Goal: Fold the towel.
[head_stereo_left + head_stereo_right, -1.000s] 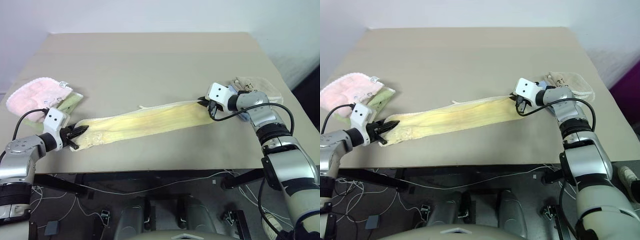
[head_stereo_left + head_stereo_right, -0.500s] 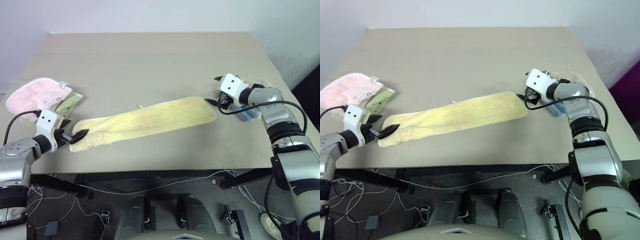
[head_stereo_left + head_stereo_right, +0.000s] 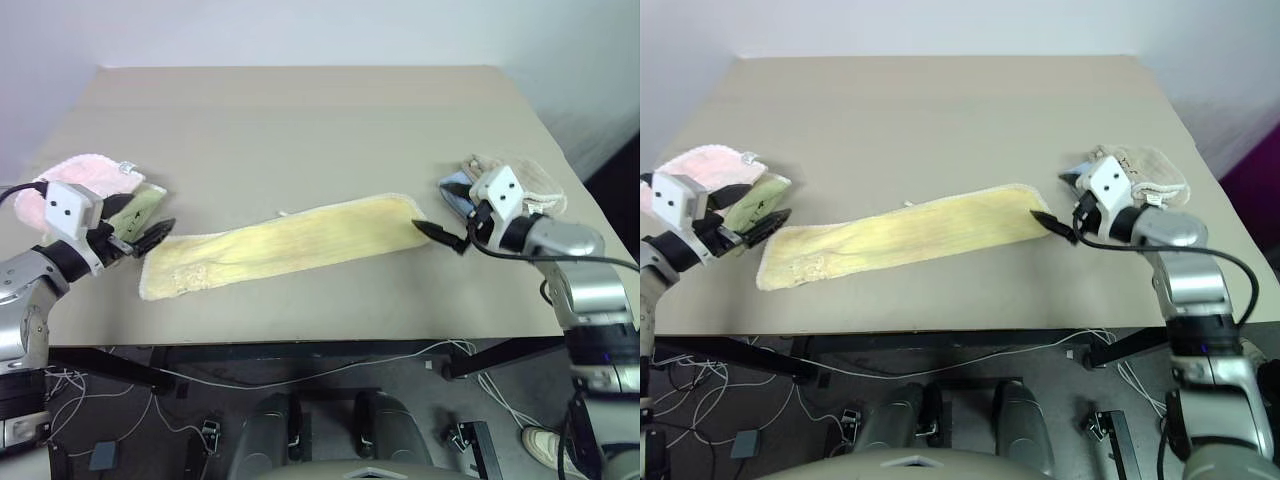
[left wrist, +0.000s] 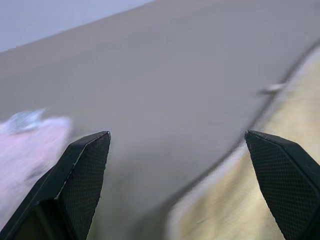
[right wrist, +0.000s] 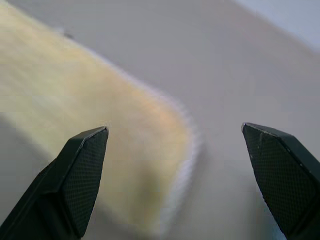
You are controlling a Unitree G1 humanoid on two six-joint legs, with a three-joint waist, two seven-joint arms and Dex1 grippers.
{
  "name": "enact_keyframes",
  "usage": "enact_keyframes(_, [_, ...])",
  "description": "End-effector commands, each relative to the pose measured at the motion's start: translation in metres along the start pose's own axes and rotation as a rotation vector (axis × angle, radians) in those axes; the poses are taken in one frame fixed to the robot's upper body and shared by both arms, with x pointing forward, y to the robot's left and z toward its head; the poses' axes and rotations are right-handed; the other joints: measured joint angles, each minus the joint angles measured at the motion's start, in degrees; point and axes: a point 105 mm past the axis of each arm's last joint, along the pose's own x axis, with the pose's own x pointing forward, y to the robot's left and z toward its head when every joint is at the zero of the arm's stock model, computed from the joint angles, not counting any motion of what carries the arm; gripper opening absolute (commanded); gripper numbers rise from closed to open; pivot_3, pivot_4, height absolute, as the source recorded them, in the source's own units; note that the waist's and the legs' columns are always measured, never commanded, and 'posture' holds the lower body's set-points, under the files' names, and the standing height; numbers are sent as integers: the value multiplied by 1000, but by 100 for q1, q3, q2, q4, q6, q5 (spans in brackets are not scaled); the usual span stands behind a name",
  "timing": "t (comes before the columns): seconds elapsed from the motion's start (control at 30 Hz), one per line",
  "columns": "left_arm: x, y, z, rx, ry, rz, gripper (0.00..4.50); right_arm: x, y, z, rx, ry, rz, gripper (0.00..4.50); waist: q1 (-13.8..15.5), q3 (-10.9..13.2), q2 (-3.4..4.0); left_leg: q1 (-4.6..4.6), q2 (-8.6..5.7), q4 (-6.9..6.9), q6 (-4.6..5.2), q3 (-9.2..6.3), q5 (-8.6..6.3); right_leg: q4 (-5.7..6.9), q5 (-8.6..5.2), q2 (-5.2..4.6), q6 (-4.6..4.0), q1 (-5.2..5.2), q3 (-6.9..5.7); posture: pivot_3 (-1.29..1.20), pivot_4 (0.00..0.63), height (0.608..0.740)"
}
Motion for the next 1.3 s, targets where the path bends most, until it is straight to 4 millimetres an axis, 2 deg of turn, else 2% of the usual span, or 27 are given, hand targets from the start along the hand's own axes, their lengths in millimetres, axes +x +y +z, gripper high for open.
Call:
enact_keyframes(0.03, [4, -16, 10, 29, -26, -91, 4500, -9, 2, 15, 240, -67, -39, 4484, 2, 0, -1, 0, 2, 0, 0, -1, 0, 1, 0, 1, 0, -1, 0, 0, 150, 740])
enact_keyframes(0.1, [9, -24, 10, 35, -26, -132, 4500, -10, 13, 9, 437, -71, -29, 4484, 9, -1, -1, 0, 3, 0, 0, -2, -1, 2, 0, 0, -1, -2, 0, 0, 150, 740])
enact_keyframes(0.23, [19, -46, 10, 61, -36, -244, 4500, -8, 32, -2, 709, -80, -45, 4484, 25, -1, -2, -1, 2, -3, 13, -4, -11, -3, 0, -4, -3, -2, 1, 0, 150, 740])
enact_keyframes(0.43, [28, -81, 15, 61, -62, -392, 4500, -6, 28, -18, 971, -76, -144, 4484, 17, -1, 1, -5, 1, -3, 12, -5, -28, -5, 4, -4, -10, -8, 5, 0, 150, 740])
enact_keyframes(0.53, [31, -94, 18, 55, -78, -441, 4500, -4, 29, -25, 1050, -59, -170, 4484, 8, -2, 1, -6, 1, -4, 14, -4, -27, -5, 4, 0, -10, -8, 4, 0, 150, 740])
enact_keyframes(0.7, [36, -104, 19, 40, -90, -467, 4500, 7, 30, -35, 1144, -38, -197, 4484, 5, -4, 5, -6, 1, -4, 32, 1, -17, -4, 4, 13, -9, -8, 3, 0, 150, 740])
enact_keyframes(0.87, [38, -107, 20, 32, -101, -468, 4500, 23, 31, -42, 1236, -47, -212, 4484, -16, -7, 2, -4, 4, -3, 35, 2, -18, -3, 4, 30, -7, -5, 3, 0, 150, 740])
enact_keyframes(1.13, [37, -111, 21, 30, -105, -468, 4500, 43, 17, -52, 1369, -89, -292, 4484, -36, -13, -4, 8, 7, -3, 35, 3, -17, -1, 4, 34, -7, 4, 4, 0, 150, 740])
enact_keyframes(1.23, [35, -111, 21, 34, -104, -459, 4500, 44, 16, -54, 1394, -102, -301, 3880, -31, -15, -5, 12, 7, -3, 35, 3, -18, -2, 4, 33, -7, 9, 4, 0, 150, 740])
enact_keyframes(1.3, [34, -112, 21, 33, -105, -457, 4500, 43, 15, -55, 1410, -110, -304, 3238, -29, -15, -5, 12, 7, -3, 35, 3, -18, -2, 4, 33, -7, 9, 4, 0, 150, 740])
